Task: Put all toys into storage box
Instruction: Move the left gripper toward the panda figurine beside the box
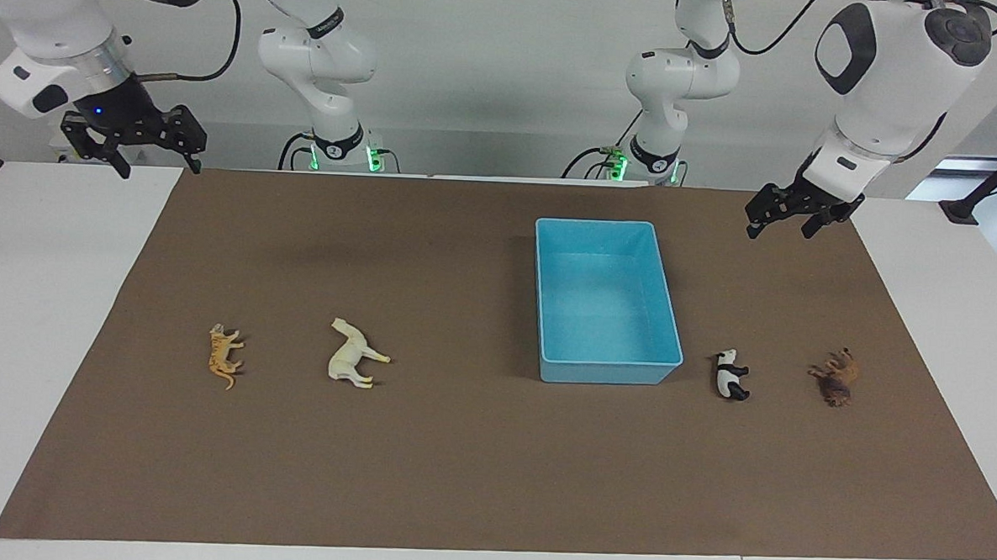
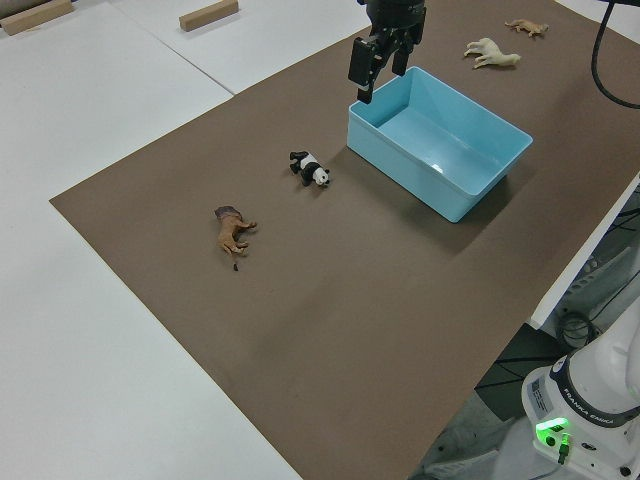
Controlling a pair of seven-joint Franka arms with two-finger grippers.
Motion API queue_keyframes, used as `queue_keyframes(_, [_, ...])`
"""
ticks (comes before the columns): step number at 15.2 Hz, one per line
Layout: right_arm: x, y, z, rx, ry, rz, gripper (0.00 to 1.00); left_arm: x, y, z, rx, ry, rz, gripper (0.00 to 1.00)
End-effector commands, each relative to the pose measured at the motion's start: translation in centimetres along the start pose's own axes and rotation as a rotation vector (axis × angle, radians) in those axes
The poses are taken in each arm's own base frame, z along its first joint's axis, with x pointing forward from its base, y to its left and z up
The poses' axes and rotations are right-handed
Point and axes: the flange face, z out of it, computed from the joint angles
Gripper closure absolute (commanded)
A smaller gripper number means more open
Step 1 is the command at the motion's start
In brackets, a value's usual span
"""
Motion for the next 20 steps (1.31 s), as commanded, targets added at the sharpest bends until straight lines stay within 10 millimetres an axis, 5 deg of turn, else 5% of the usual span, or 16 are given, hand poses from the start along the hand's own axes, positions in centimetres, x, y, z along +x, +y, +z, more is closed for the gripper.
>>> queue_keyframes(1, [-0.2, -0.1, -0.2, -0.006, -0.013, 0.008, 0.00, -1.2, -0.4, 0.0, -0.008, 0.015, 0.002, 0.00])
queue_keyframes(7, [-0.3, 0.6, -0.2, -0.004, -0.002, 0.047, 0.00, 0.0, -0.5, 1.1, -0.009, 0.085, 0.008, 0.00])
queue_keyframes(12, [-0.8, 0.8, 1.6, 0.000, -0.011, 0.060, 0.00, 6.4, -0.3, 9.9, 0.026, 0.156, 0.034, 0.00])
queue_keyframes(16, [0.7, 1.4, 6.2, -0.003, -0.005, 0.075, 0.00, 9.7, -1.6, 15.6, 0.068, 0.202, 0.018, 0.00])
queue_keyframes(20, [5.4, 1.8, 12.8, -0.009, -0.009, 0.108, 0.00, 11.3, -1.4, 20.1, 0.148, 0.192, -0.046, 0.00])
